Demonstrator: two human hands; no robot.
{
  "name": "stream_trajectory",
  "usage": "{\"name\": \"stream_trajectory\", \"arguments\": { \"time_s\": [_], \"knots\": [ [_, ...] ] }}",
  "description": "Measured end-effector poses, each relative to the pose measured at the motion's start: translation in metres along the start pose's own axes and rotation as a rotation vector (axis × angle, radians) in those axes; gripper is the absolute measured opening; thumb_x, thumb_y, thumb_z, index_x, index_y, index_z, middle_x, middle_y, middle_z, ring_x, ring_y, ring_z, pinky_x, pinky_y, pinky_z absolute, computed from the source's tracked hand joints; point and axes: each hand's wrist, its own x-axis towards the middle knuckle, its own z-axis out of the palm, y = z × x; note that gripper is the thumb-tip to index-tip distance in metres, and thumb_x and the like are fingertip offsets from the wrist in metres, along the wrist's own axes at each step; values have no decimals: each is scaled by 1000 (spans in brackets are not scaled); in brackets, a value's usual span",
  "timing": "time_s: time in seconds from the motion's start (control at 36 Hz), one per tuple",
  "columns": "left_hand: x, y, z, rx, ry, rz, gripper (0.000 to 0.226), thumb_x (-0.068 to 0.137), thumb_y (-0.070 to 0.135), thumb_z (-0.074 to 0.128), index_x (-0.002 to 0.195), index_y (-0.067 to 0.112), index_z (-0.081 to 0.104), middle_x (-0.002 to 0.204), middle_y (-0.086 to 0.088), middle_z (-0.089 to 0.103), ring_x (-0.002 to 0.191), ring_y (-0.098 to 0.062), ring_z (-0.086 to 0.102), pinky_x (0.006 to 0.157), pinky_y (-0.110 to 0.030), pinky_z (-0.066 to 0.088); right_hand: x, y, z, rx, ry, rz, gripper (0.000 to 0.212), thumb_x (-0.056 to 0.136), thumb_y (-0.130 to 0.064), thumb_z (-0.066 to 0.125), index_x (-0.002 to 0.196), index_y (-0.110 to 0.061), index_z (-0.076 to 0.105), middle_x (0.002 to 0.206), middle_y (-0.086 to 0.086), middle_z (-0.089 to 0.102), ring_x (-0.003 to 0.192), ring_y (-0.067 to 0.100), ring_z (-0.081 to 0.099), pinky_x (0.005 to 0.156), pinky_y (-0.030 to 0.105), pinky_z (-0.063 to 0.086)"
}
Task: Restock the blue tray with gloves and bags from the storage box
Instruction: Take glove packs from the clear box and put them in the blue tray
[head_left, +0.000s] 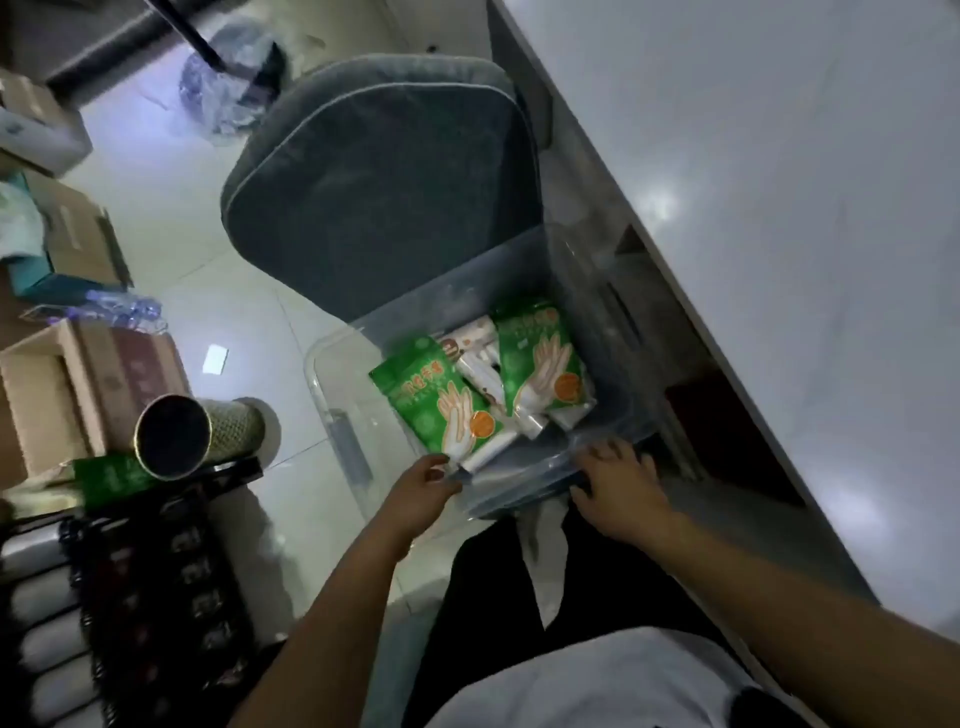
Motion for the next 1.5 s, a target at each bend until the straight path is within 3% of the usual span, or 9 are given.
{"name": "stream_trajectory", "arguments": {
  "time_s": [0.17,0.36,0.69,0.81,0.92,1.06,1.17,1.25,1.5],
  "knots": [
    [74,29,30,-236,-5,-116,39,87,15,65,125,19,60,106,-15,62,83,-24,55,72,-37,51,-3,8,23,-75,29,-30,65,91,-41,47,151,-28,28,160,1,21,149,25,8,110,55,23],
    [164,66,70,-106,25,69,40,82,16,67,121,19,59,120,-18,65,89,-25,61,71,-30,48,-7,31,36,22,142,-211,77,85,-17,61,152,-27,24,162,0,9,151,27,4,101,47,46],
    [224,81,92,-99,92,75,73,74,36,78,134,11,46,122,-9,61,105,-26,62,93,-37,54,10,17,53,66,172,-58,71,84,-29,58,150,-33,32,166,-3,3,151,21,-8,112,57,26],
    [230,89,88,-55,102,-3,35,78,20,77,104,1,62,97,-13,65,72,-20,62,59,-26,51,13,19,55,72,148,-48,73,85,-35,55,151,-36,26,165,-6,0,150,18,-14,111,53,30],
    [231,98,86,-160,42,-54,12,86,4,69,79,4,59,88,-15,66,60,-21,61,53,-27,54,13,22,51,125,109,-73,77,82,-41,57,152,-39,24,165,-9,-1,149,16,-17,106,47,35],
    [208,93,82,-230,41,-5,27,85,-3,61,110,4,66,104,-15,69,95,-29,68,87,-45,58,10,19,22,297,27,-30,67,83,-33,64,146,-36,40,163,-10,18,151,12,-3,117,42,25],
    [154,72,63,-292,147,62,33,77,-7,64,105,7,72,84,-9,71,80,-28,68,68,-33,56,-1,4,-10,586,-23,66,47,85,-20,69,131,-18,57,147,3,46,143,22,33,114,39,32],
    [112,51,41,-316,179,96,37,76,-4,66,112,6,71,99,-16,73,87,-33,71,80,-46,60,-15,-8,-24,865,-53,135,34,86,-11,68,118,-22,64,126,8,64,101,13,63,84,18,50],
    [-23,24,-36,-757,95,161,44,84,-2,69,126,8,63,110,-13,72,81,-24,70,62,-32,59,-44,-39,-60,1042,-117,183,56,82,-30,75,134,-21,54,130,6,61,112,17,59,87,33,49]
  ]
}}
